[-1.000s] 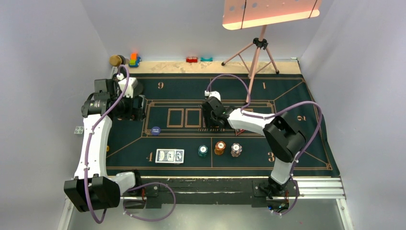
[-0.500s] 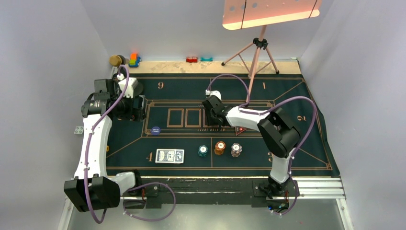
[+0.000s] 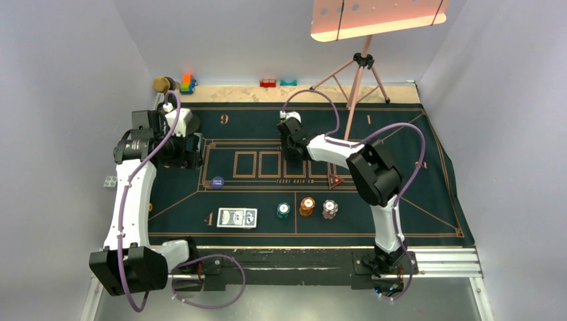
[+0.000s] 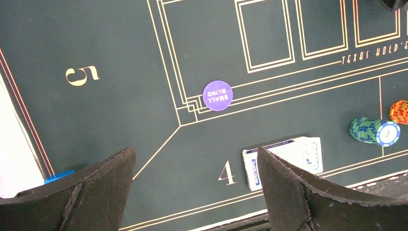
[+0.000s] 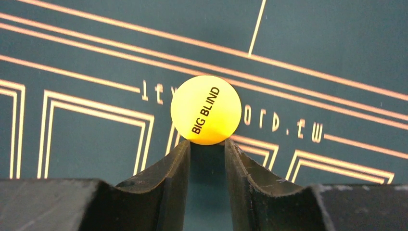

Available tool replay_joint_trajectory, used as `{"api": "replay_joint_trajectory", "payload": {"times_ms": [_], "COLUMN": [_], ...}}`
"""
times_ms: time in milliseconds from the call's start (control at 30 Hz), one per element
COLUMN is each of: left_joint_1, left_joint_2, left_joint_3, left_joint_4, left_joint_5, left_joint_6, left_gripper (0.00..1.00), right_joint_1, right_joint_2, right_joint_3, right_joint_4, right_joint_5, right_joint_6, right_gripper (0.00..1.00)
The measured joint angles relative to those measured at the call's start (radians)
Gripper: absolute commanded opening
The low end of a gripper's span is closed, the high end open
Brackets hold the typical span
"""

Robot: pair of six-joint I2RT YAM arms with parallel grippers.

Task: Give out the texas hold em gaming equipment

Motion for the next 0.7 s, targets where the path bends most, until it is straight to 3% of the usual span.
{"api": "replay_joint_trajectory", "payload": {"times_ms": [333, 567, 700], "left_joint_1": [0.0, 0.0, 0.0], "left_joint_2": [0.0, 0.0, -0.001], "left_joint_3": [0.0, -0.003, -0.003], "left_joint_4": [0.003, 0.006, 0.005], "left_joint_5": [-0.004, -0.011, -0.011], "left_joint_6": [0.002, 0.003, 0.003], "left_gripper": [1.0, 1.0, 1.0], "right_joint_1": [-0.04, -0.06, -0.064], "right_joint_2": [0.179, 0.293, 0.315], "right_joint_3": [0.295, 0.509, 0.555], "right_joint_4": [-0.098, -0.209, -0.245], "right_joint_5": [-0.043, -0.096, -0.11], "right_joint_6": [-0.053, -0.073, -0.087], "right_gripper": [0.35, 0.42, 0.57]}}
